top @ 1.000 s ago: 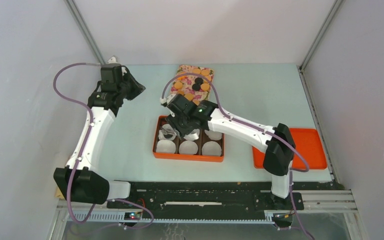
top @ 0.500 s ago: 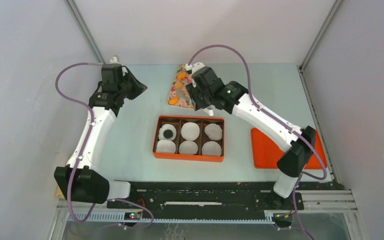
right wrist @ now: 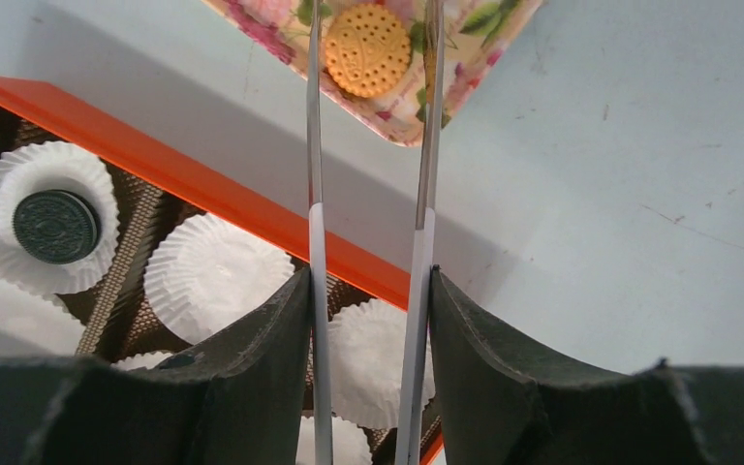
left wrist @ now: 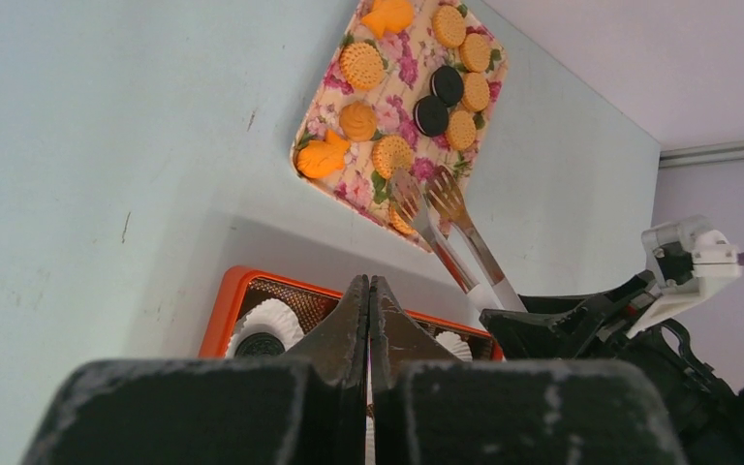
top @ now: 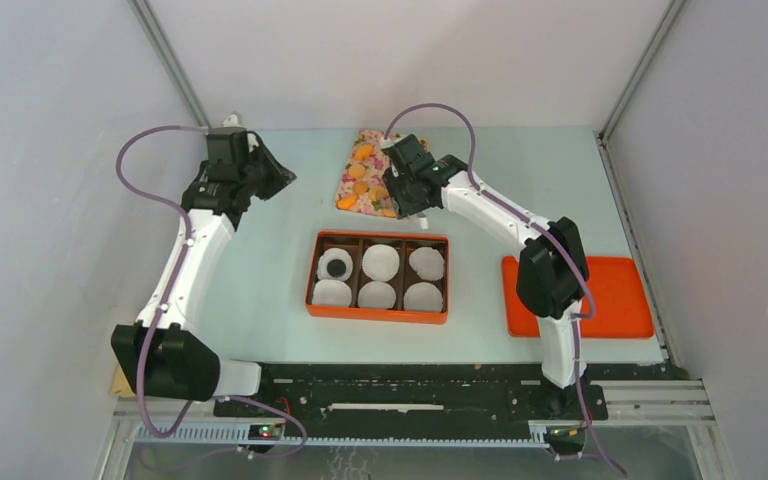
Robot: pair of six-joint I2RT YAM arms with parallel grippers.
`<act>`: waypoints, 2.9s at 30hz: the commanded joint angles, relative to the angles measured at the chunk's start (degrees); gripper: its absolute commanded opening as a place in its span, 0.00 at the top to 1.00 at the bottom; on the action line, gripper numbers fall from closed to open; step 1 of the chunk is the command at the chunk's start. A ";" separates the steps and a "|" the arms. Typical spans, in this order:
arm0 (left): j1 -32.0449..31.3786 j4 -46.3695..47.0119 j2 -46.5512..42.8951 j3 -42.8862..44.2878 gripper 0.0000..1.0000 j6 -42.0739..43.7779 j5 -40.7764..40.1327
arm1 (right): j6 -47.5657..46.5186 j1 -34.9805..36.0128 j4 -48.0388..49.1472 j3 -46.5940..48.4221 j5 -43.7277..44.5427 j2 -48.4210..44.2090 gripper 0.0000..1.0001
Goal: Pack the cookies
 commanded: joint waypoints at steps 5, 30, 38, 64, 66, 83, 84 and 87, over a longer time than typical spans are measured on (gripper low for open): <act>0.15 1.27 1.28 -0.69 0.99 0.36 0.43 | -0.13 -0.05 4.43 4.54 -2.99 0.60 0.47; 0.04 1.34 1.30 -1.11 1.00 -0.15 2.00 | 0.57 -0.15 2.14 8.18 -0.18 0.39 0.81; 0.08 1.16 1.12 -1.11 1.00 -0.17 1.86 | 1.04 0.06 1.92 7.43 -1.36 -3.98 0.91; -0.17 1.00 -1.40 -2.33 1.00 -0.81 2.74 | 6.51 15.16 -3.13 -21.37 1.20 -29.23 0.91; -0.17 0.94 -1.58 -2.42 1.00 -0.57 2.61 | 6.23 15.08 -2.29 -21.21 0.78 -27.88 0.91; -0.17 1.24 -0.95 -2.24 0.99 0.45 3.36 | 4.89 15.44 -1.52 -18.58 2.81 -24.01 0.42; -0.18 1.25 -0.98 -2.24 0.99 0.53 3.38 | 4.75 15.49 -1.78 -17.82 2.77 -24.13 0.42; -0.19 1.34 -1.14 -2.24 0.99 0.47 3.48 | 4.45 15.96 -3.14 -15.09 3.42 -24.81 0.43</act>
